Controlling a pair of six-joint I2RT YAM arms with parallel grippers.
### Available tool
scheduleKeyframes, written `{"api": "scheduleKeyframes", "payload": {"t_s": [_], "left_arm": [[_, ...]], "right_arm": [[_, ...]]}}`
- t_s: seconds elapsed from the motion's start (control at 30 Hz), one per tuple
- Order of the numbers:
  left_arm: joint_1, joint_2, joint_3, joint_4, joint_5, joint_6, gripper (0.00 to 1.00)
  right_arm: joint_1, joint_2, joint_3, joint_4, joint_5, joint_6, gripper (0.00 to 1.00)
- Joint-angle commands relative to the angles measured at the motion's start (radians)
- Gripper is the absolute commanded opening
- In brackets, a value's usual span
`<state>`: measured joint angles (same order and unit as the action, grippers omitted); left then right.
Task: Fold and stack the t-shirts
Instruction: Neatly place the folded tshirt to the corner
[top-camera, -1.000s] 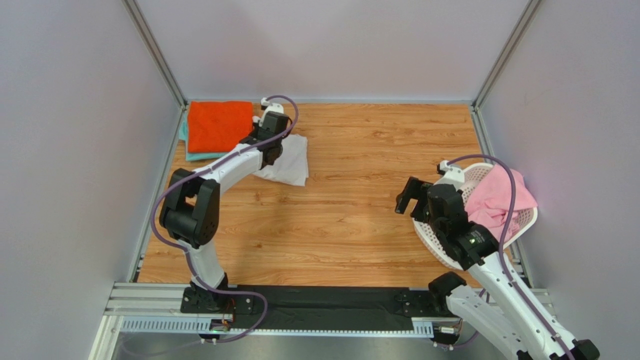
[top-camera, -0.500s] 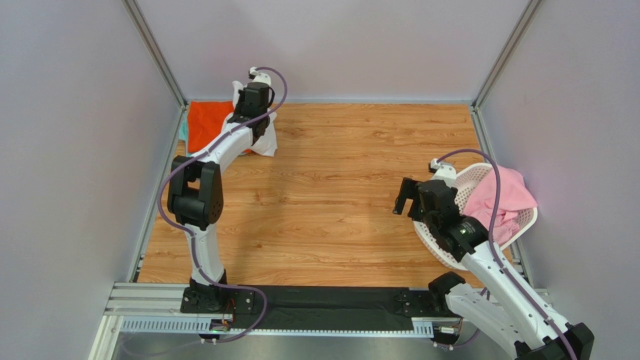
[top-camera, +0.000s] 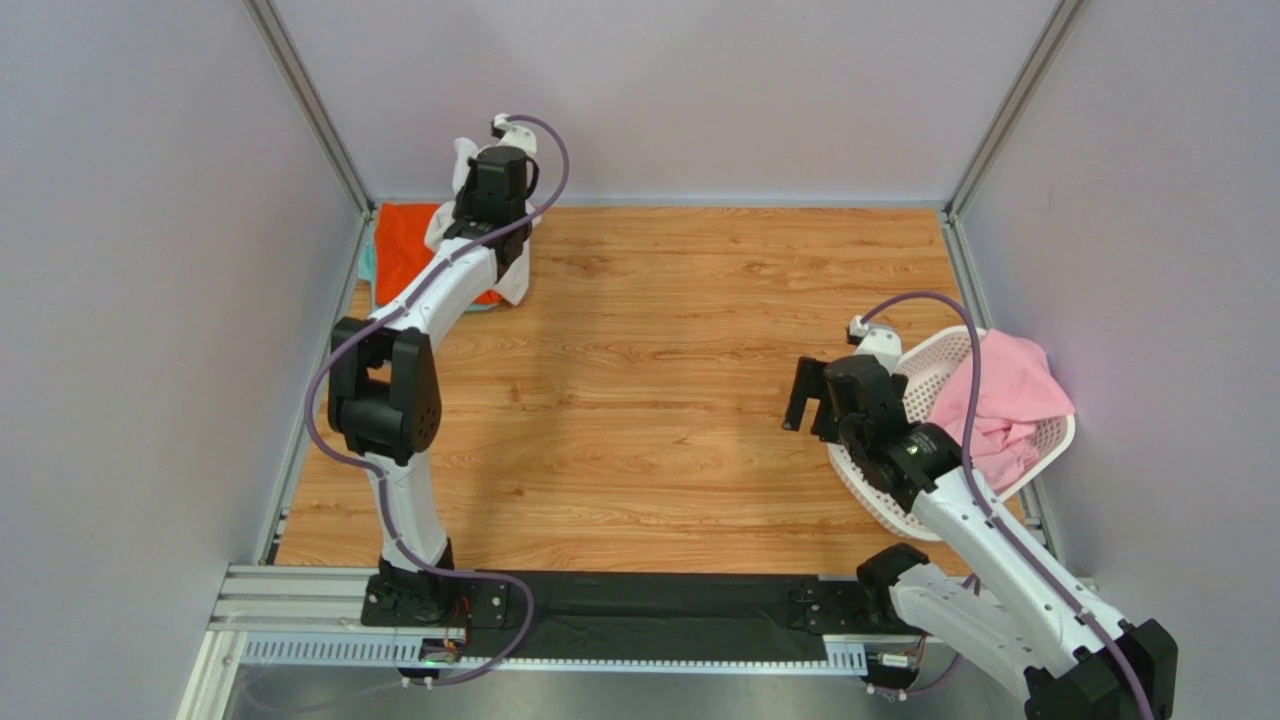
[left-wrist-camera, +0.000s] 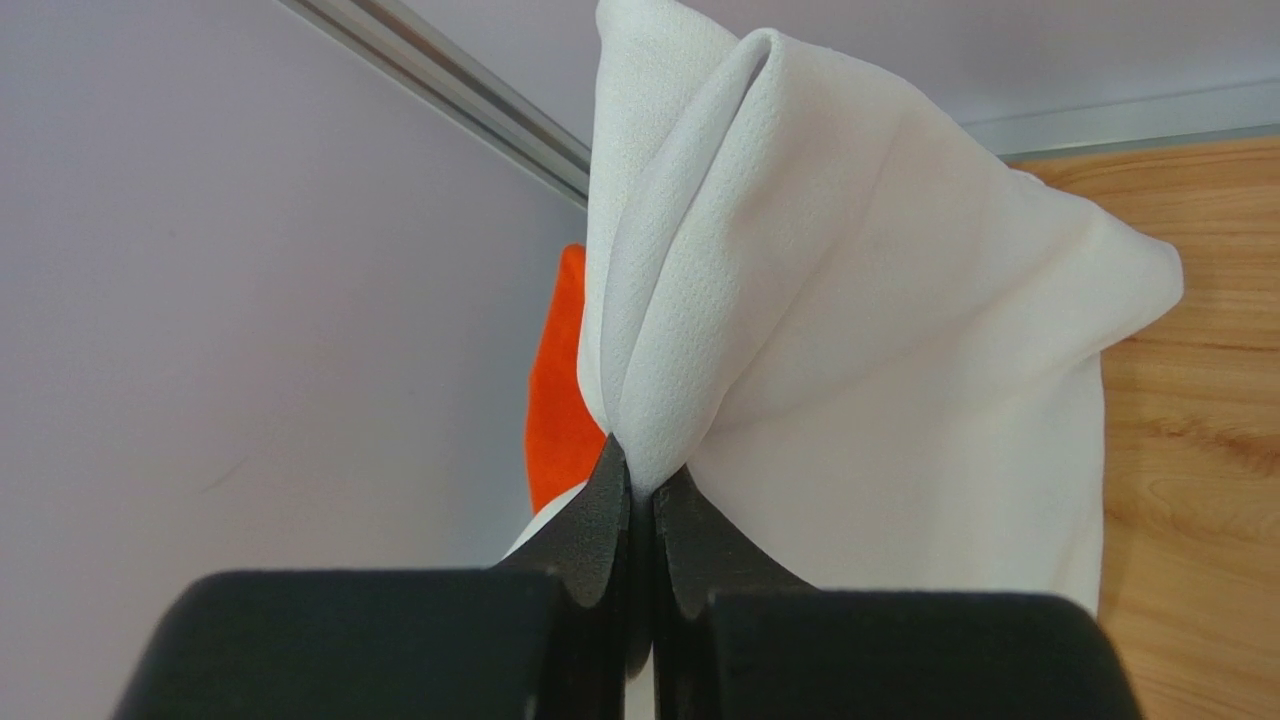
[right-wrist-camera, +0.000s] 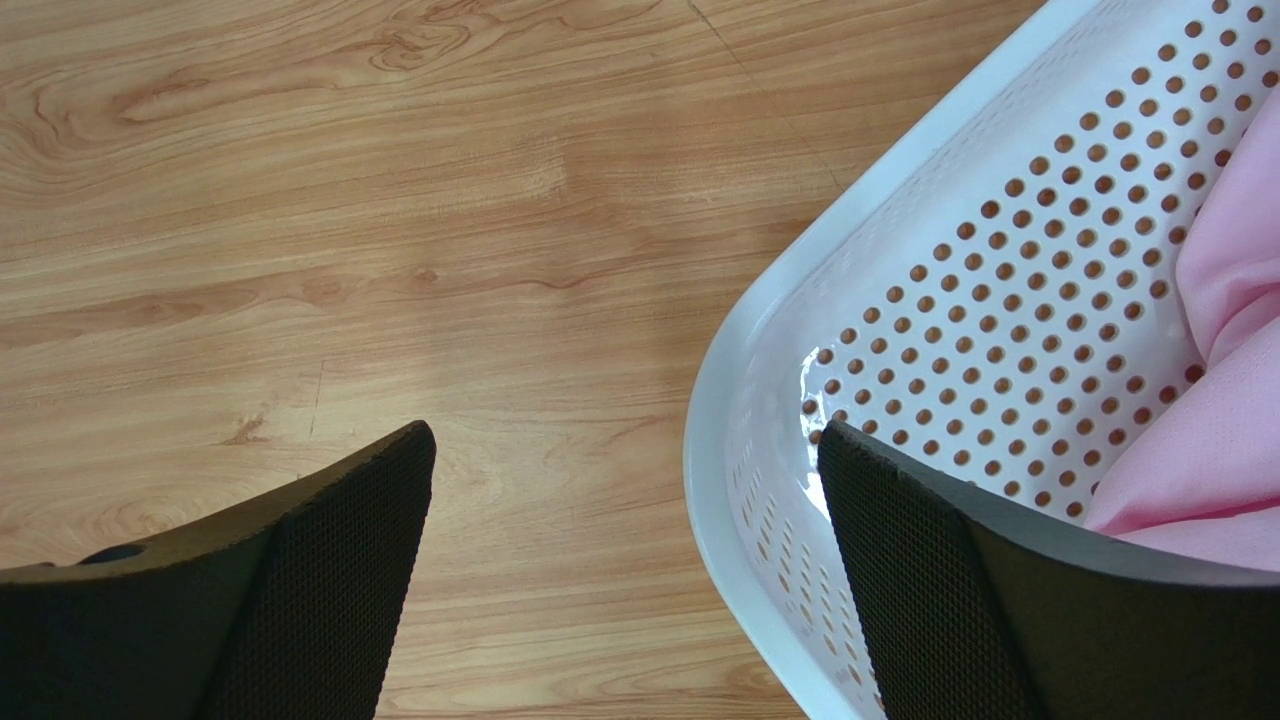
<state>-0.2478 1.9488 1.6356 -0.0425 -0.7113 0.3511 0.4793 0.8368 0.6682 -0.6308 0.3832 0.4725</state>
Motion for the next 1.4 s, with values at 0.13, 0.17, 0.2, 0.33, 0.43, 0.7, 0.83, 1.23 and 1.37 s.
{"api": "scheduleKeyframes", "payload": {"t_s": [0.13, 0.17, 0.2, 0.33, 0.43, 0.7, 0.83, 1.23, 1.37], "left_arm": [[0.002, -0.174, 0.029, -0.02, 0.064, -0.015, 0.0], [0.002, -0.177, 0.029, -0.017, 0.064, -0.017, 0.0], [0.002, -0.18, 0.03, -0.017, 0.065, -0.009, 0.0], [0.01, -0.177, 0.03, -0.017, 0.067, -0.006, 0.0], [0.022, -0.165, 0.015, -0.013, 0.092, -0.012, 0.0], [0.065, -0.058, 0.061, -0.034, 0.073, -0.035, 0.0], [0.1, 0.005, 0.113, -0.083, 0.067, -0.078, 0.0], [0.22, 0.162, 0.227, -0.166, 0.09, -0.201, 0.0], [0.242, 0.196, 0.248, -0.187, 0.092, -0.239, 0.14]], "right_arm": [[-0.001, -0.001, 0.024, 0.034, 0.042, -0.015, 1.0], [-0.001, -0.001, 0.024, 0.034, 0.043, -0.017, 1.0], [-0.001, -0.002, 0.024, 0.033, 0.043, -0.017, 1.0], [-0.001, -0.008, 0.022, 0.031, 0.048, -0.017, 1.0], [-0.001, -0.01, 0.024, 0.026, 0.063, -0.014, 1.0], [-0.001, -0.005, 0.025, 0.026, 0.085, -0.014, 1.0], [-0.001, 0.007, 0.03, 0.026, 0.097, -0.014, 1.0], [-0.001, 0.08, 0.054, 0.029, 0.143, -0.015, 1.0], [-0.001, 0.114, 0.064, 0.033, 0.135, -0.009, 1.0]]}}
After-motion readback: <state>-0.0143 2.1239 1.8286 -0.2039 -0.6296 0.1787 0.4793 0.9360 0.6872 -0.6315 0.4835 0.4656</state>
